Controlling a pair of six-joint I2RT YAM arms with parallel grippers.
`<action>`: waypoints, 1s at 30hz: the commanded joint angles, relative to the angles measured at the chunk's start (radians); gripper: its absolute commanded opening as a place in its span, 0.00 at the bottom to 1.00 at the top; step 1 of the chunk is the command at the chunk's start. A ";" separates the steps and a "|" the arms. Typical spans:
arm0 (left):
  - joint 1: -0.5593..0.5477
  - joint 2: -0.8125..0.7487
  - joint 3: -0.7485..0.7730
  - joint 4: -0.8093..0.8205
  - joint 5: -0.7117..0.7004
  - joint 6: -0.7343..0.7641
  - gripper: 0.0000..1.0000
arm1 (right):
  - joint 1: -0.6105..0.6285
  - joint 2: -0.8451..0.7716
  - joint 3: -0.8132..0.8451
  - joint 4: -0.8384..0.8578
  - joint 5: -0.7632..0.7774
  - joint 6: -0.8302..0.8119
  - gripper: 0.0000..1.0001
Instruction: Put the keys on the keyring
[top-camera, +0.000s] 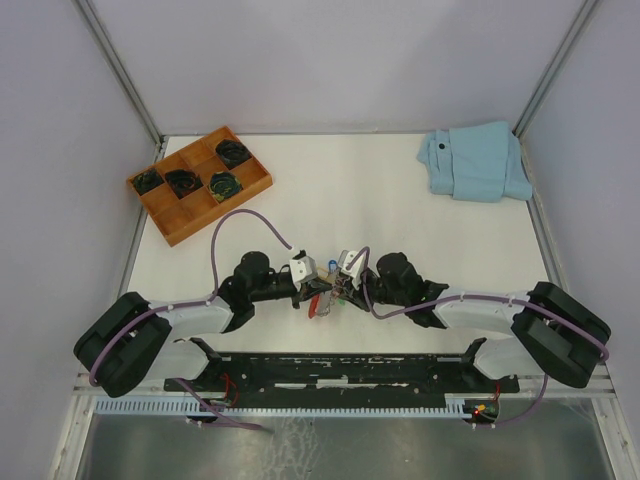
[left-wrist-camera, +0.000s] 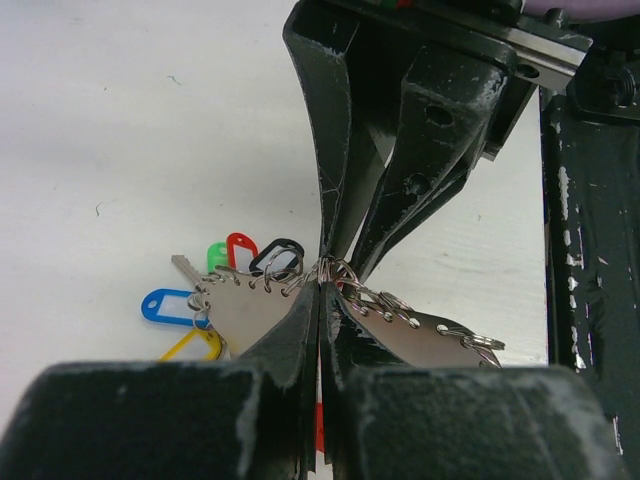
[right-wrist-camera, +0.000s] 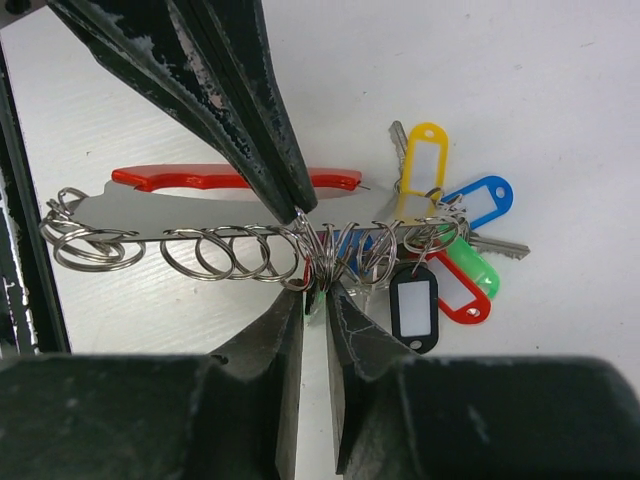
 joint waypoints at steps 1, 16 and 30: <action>0.006 -0.010 -0.002 0.089 0.025 -0.031 0.03 | -0.001 0.011 0.013 0.088 0.007 0.012 0.23; 0.006 -0.007 -0.004 0.086 0.008 -0.031 0.03 | -0.001 -0.007 0.012 0.052 0.019 0.012 0.11; 0.006 0.003 -0.012 0.112 -0.006 -0.044 0.03 | -0.002 -0.089 -0.003 -0.101 0.036 -0.018 0.10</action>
